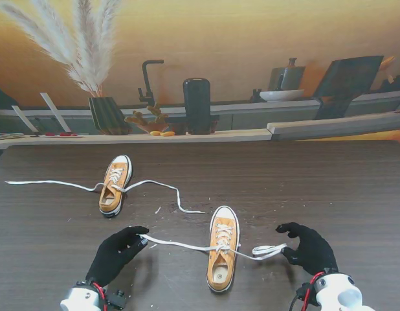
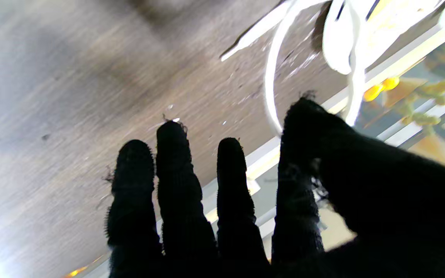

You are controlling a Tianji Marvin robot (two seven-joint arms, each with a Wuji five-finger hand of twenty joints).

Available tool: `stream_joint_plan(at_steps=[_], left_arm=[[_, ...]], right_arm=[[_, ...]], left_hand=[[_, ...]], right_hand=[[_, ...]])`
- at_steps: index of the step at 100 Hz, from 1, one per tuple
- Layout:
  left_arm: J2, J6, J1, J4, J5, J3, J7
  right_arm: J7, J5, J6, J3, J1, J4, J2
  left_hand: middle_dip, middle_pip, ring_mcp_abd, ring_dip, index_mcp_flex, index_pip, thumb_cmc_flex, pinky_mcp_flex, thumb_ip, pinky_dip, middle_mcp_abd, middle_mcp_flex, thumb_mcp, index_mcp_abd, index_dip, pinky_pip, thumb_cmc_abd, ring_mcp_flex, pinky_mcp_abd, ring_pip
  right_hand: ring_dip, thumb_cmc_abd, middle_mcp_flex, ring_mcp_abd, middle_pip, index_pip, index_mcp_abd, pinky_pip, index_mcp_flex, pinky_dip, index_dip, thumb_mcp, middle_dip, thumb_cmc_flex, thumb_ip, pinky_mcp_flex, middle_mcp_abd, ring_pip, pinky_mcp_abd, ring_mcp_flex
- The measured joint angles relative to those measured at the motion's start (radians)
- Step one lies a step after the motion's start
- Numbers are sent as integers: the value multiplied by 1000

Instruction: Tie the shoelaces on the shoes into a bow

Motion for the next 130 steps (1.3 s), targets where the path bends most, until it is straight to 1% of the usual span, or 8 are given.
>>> stream_joint_plan(at_steps=[11, 19, 27, 33, 60, 75, 106, 130], left_arm=[[1, -5, -1, 1, -2, 2, -7], [3, -8, -1, 1, -3, 3, -11], [4, -12, -1, 1, -3, 5, -13], [4, -16, -1, 1, -3, 6, -15], [6, -34, 2, 0, -2, 13, -15], [6, -41, 4, -1, 0, 19, -15], [8, -48, 6, -2, 0, 24, -17], [8, -48, 10, -5, 1, 28, -19]], right_arm=[[53, -21, -21, 8, -10, -18, 17], [79, -23, -36, 12, -14, -29, 27], [123, -16, -51, 14, -14, -39, 34], [134, -14, -55, 8, -11, -41, 39], [143, -2, -53, -64, 37, -27, 52], [151, -4, -54, -105, 62, -11, 55], [158, -8, -62, -173, 97, 22, 61], [147, -13, -60, -212, 119, 43, 61]], left_hand=[[-9, -3, 0, 0, 0, 0, 0, -10, 0, 0, 0, -2, 0, 0, 1, -10, 0, 0, 0, -12], [-11, -8, 0, 0, 0, 0, 0, -10, 0, 0, 0, -2, 0, 0, 11, -10, 0, 0, 0, -12], [-12, -10, 0, 0, 0, 0, 0, -10, 0, 0, 0, -2, 0, 0, 11, -10, 0, 0, 0, -12], [-12, -13, 0, 0, 0, 0, 0, -10, 0, 0, 0, -2, -9, 0, 11, -10, 0, 0, 0, -12], [-13, -25, 1, -1, 0, 0, 0, -11, 0, 0, 0, -2, -9, 0, 12, -10, 0, 0, 0, -13], [-13, -25, 1, -1, 0, 0, 0, -12, 0, 0, 0, -2, -9, 0, 12, -11, 0, -10, 0, -23], [-14, -25, 1, -1, 0, -2, 0, -13, 0, 0, 0, -2, -18, 0, 12, -12, 0, -12, 0, -24], [-14, -25, 1, -1, 0, -2, 0, -21, 0, 0, 0, -2, -18, 0, 12, -12, 1, -12, 0, -24]], right_hand=[[-181, -65, -17, 13, -24, 0, -9, -93, 27, -45, 1, 9, -11, 22, 0, -50, -9, -61, -13, -60], [-271, -81, -22, 23, -36, 0, -9, -124, 28, -54, 1, 8, -16, 21, 0, -65, -10, -76, -19, -81], [-312, -81, -22, 31, -37, 0, -9, -134, 29, -55, 1, 7, -16, 16, 0, -72, -11, -87, -23, -81], [-329, -81, -22, 33, -39, -1, -9, -135, 38, -56, 1, 7, -16, 4, 0, -74, -11, -88, -23, -81], [-342, -35, -20, 44, -48, -1, 4, -135, 91, -56, 14, -25, -16, -20, 0, -54, -11, -88, -23, -81], [-342, -30, -20, 44, -48, -1, 11, -134, 95, -56, 27, -25, -16, -40, 0, -47, -11, -83, -23, -79], [-337, -22, -19, 44, -49, -4, 23, -132, 112, -56, 52, -25, -16, -40, 0, -35, -11, -64, -23, -78], [-325, -20, 3, 45, -56, -6, 35, -128, 161, -56, 75, -25, -14, -40, 0, -24, -11, -61, -23, -66]])
